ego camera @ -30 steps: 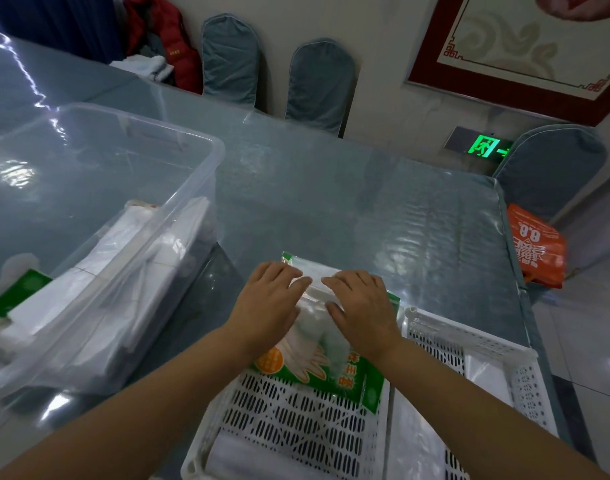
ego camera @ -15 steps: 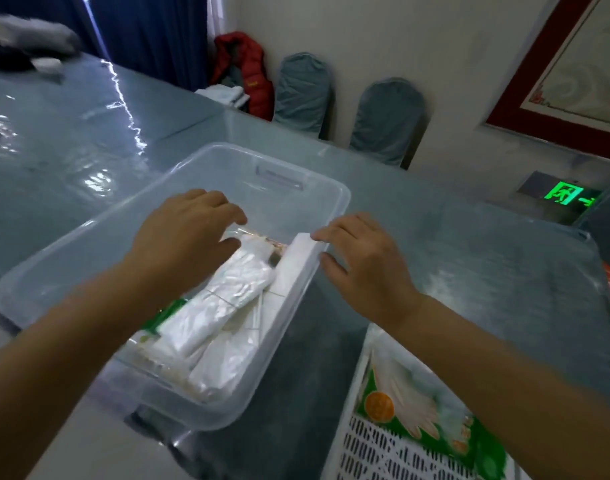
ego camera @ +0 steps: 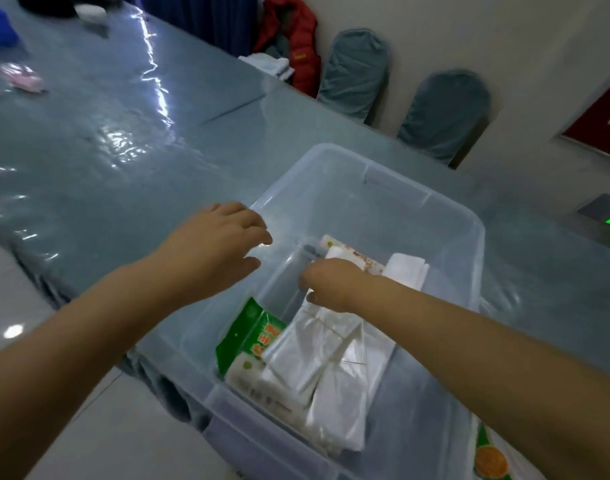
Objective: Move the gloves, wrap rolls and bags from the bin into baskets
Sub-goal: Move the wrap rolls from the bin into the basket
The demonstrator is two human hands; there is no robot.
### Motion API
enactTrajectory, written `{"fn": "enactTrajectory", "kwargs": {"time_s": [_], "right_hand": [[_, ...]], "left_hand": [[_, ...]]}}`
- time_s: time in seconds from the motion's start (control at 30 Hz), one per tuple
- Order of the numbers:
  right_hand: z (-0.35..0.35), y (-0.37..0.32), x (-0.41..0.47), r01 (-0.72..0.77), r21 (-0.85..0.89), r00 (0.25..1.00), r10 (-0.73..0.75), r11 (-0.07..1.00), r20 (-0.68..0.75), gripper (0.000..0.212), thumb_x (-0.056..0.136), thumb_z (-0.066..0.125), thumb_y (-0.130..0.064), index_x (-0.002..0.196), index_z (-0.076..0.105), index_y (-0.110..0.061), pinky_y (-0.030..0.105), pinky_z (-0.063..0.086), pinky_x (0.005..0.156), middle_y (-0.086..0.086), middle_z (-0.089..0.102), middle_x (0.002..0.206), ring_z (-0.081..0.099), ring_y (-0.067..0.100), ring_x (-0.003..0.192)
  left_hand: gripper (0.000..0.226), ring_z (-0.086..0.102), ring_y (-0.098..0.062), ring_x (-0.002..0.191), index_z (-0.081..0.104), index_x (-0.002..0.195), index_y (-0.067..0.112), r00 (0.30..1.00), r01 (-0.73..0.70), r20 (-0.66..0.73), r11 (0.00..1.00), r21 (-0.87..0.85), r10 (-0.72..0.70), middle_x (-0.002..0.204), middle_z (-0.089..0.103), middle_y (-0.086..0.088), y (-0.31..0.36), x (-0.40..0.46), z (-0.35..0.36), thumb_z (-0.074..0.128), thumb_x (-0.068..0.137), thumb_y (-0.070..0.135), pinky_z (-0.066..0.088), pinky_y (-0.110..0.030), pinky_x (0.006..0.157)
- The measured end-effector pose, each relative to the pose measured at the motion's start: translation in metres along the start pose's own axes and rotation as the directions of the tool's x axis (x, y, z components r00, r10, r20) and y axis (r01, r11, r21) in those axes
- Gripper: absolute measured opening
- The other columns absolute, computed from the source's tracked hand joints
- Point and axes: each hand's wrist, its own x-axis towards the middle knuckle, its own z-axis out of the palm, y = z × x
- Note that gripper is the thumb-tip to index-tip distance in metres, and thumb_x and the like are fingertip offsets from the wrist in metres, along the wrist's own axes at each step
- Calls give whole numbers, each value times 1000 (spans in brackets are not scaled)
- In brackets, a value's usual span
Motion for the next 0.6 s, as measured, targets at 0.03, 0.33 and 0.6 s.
{"fn": "enactTrajectory", "kwargs": {"time_s": [0.03, 0.33, 0.6], "right_hand": [[0, -6, 8, 5, 19, 1000, -6, 1000, 23, 27, 94, 47, -21, 117, 59, -13, 37, 47, 91, 7, 60, 122, 55, 27, 112], [40, -106, 30, -7, 452, 962, -117, 892, 246, 43, 78, 55, -63, 65, 53, -22, 27, 32, 50, -3, 52, 65, 49, 15, 60], [0, -87, 1, -28, 603, 993, -47, 798, 107, 41, 66, 70, -57, 86, 65, -22, 31, 53, 63, -3, 67, 80, 61, 14, 70]], "left_hand": [[36, 52, -25, 114, 65, 113, 23, 1000, -17, -5, 1000, -5, 17, 120, 63, 0, -3, 2, 1, 68, 79, 31, 41, -38, 92], [31, 43, -21, 120, 63, 115, 21, 1000, -15, -19, 985, -174, 12, 115, 64, 1, -14, 2, 12, 60, 85, 27, 40, -37, 95], [22, 41, -14, 123, 67, 105, 23, 997, 60, -29, 937, -343, -75, 107, 67, 6, -17, -3, 14, 63, 84, 28, 39, -24, 87]]}}
